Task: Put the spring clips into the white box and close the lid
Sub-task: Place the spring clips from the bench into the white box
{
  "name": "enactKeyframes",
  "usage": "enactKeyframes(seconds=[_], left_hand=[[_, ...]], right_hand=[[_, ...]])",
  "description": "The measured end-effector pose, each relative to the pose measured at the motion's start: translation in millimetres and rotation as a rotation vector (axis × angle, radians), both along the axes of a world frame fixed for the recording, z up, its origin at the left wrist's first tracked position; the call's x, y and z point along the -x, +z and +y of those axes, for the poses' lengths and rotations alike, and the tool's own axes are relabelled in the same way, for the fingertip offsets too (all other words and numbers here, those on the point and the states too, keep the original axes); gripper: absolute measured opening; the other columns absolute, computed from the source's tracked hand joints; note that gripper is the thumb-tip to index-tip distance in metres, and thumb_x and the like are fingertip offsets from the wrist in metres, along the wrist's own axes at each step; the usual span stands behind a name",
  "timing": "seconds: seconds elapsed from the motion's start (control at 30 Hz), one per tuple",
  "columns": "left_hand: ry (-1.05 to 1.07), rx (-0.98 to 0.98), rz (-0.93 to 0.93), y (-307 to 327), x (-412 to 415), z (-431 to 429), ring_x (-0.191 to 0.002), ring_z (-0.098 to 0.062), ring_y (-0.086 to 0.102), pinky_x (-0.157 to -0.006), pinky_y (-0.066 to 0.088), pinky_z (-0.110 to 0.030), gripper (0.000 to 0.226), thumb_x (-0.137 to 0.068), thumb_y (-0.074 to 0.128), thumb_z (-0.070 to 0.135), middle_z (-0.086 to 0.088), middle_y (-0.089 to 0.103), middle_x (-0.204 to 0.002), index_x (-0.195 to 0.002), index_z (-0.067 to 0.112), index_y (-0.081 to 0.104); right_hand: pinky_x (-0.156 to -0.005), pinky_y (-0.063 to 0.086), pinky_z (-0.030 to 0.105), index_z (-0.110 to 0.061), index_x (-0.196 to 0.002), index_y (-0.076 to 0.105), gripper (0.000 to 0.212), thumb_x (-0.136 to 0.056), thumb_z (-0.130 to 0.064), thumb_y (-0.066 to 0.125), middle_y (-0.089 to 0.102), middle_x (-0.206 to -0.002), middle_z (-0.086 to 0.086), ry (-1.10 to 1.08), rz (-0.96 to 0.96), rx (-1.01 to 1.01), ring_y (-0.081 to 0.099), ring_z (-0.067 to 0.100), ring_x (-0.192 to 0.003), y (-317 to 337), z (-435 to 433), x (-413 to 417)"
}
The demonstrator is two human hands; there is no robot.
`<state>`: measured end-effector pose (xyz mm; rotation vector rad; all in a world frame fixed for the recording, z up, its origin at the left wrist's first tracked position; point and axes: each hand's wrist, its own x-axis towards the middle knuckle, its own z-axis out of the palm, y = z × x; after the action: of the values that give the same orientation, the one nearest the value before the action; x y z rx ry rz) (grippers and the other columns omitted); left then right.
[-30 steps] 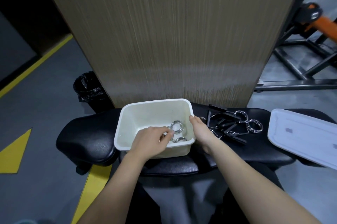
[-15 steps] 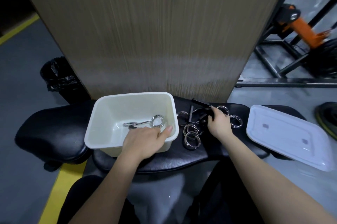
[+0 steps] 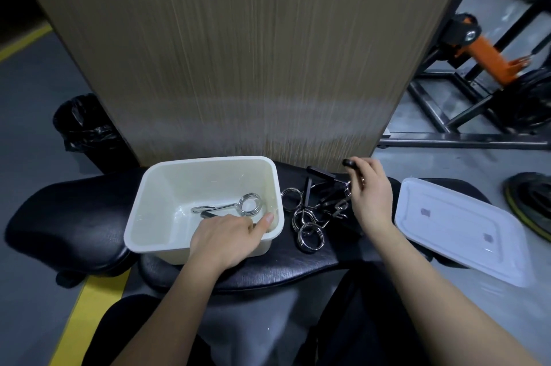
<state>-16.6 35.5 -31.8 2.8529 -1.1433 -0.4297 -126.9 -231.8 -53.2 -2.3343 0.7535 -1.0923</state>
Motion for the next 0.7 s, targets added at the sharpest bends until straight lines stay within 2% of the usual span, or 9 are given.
enactKeyframes(seconds=[0.1, 0.17, 0.27, 0.33, 0.4, 0.47, 0.57, 0.67, 0.7], left_hand=[[0.006, -0.009, -0.006, 2, 1, 1, -0.102, -0.029, 0.062, -0.084, 0.045, -0.041, 0.08, -0.092, 0.002, 0.072, 0.0, 0.071, -0.109, -0.095, 0.028, 0.07], [0.012, 0.012, -0.004, 2, 3, 4, -0.103, -0.029, 0.062, -0.086, 0.045, -0.042, 0.075, -0.094, 0.006, 0.07, -0.001, 0.071, -0.109, -0.09, 0.026, 0.066], [0.023, 0.073, 0.018, 3, 6, 8, -0.103, -0.028, 0.062, -0.086, 0.045, -0.042, 0.063, -0.095, 0.01, 0.068, 0.0, 0.072, -0.106, -0.086, 0.026, 0.056], [0.035, 0.136, 0.027, 4, 8, 11, -0.103, -0.026, 0.062, -0.085, 0.044, -0.041, 0.053, -0.095, 0.015, 0.068, 0.004, 0.072, -0.104, -0.093, 0.03, 0.052], [0.047, 0.211, 0.044, 7, 9, 15, -0.104, -0.023, 0.063, -0.083, 0.043, -0.039, 0.044, -0.096, 0.022, 0.066, 0.011, 0.071, -0.098, -0.105, 0.035, 0.051], [0.059, 0.276, 0.063, 9, 9, 18, -0.102, -0.019, 0.063, -0.08, 0.042, -0.037, 0.036, -0.095, 0.029, 0.065, 0.017, 0.064, -0.084, -0.109, 0.038, 0.049], [0.122, 0.349, 0.08, 13, 9, 23, -0.098, -0.017, 0.063, -0.082, 0.044, -0.036, 0.038, -0.097, 0.031, 0.064, 0.017, 0.061, -0.081, -0.097, 0.034, 0.055], [0.239, 0.433, 0.125, 14, 9, 25, -0.092, -0.011, 0.066, -0.085, 0.046, -0.035, 0.05, -0.099, 0.027, 0.06, 0.02, 0.071, -0.081, -0.086, 0.027, 0.062], [0.293, 0.491, 0.196, 14, 9, 25, -0.088, -0.007, 0.066, -0.084, 0.047, -0.034, 0.05, -0.098, 0.028, 0.062, 0.023, 0.072, -0.081, -0.085, 0.028, 0.063]], right_hand=[[-0.084, 0.05, 0.025, -0.011, -0.112, 0.07, 0.02, -0.096, -0.019, 0.061, 0.062, -0.103, 0.003, 0.003, -0.173, -0.229, 0.063, 0.016, -0.09, 28, 10, -9], [-0.087, 0.052, 0.03, -0.013, -0.109, 0.069, 0.018, -0.095, -0.024, 0.063, 0.067, -0.101, 0.004, 0.009, -0.272, -0.466, 0.066, 0.018, -0.093, 44, 16, -12], [-0.073, 0.056, 0.036, -0.012, -0.109, 0.065, 0.016, -0.095, -0.02, 0.065, 0.069, -0.089, 0.006, 0.106, -0.405, -0.822, 0.068, 0.015, -0.073, 58, 31, -10], [-0.067, 0.06, 0.037, -0.01, -0.117, 0.06, 0.024, -0.094, -0.011, 0.066, 0.062, -0.084, 0.005, 0.172, -0.471, -1.032, 0.066, 0.015, -0.065, 63, 46, -9], [-0.066, 0.062, 0.04, -0.01, -0.121, 0.061, 0.03, -0.093, -0.007, 0.066, 0.058, -0.088, 0.006, 0.104, -0.428, -1.12, 0.067, 0.018, -0.068, 62, 57, -11], [-0.064, 0.063, 0.041, -0.006, -0.116, 0.065, 0.025, -0.091, -0.003, 0.065, 0.061, -0.099, 0.013, 0.008, -0.391, -1.226, 0.067, 0.026, -0.07, 63, 65, -13], [-0.059, 0.063, 0.035, 0.005, -0.099, 0.064, 0.01, -0.091, 0.008, 0.059, 0.061, -0.09, 0.019, 0.0, -0.39, -1.425, 0.063, 0.026, -0.063, 71, 78, -12], [-0.071, 0.063, 0.035, 0.009, -0.083, 0.061, 0.006, -0.088, 0.013, 0.06, 0.062, -0.081, 0.019, 0.034, -0.383, -1.5, 0.068, 0.025, -0.06, 78, 87, -6], [-0.074, 0.063, 0.037, 0.008, -0.081, 0.06, 0.008, -0.087, 0.014, 0.06, 0.062, -0.08, 0.019, 0.04, -0.404, -1.522, 0.069, 0.024, -0.057, 78, 89, -4]])
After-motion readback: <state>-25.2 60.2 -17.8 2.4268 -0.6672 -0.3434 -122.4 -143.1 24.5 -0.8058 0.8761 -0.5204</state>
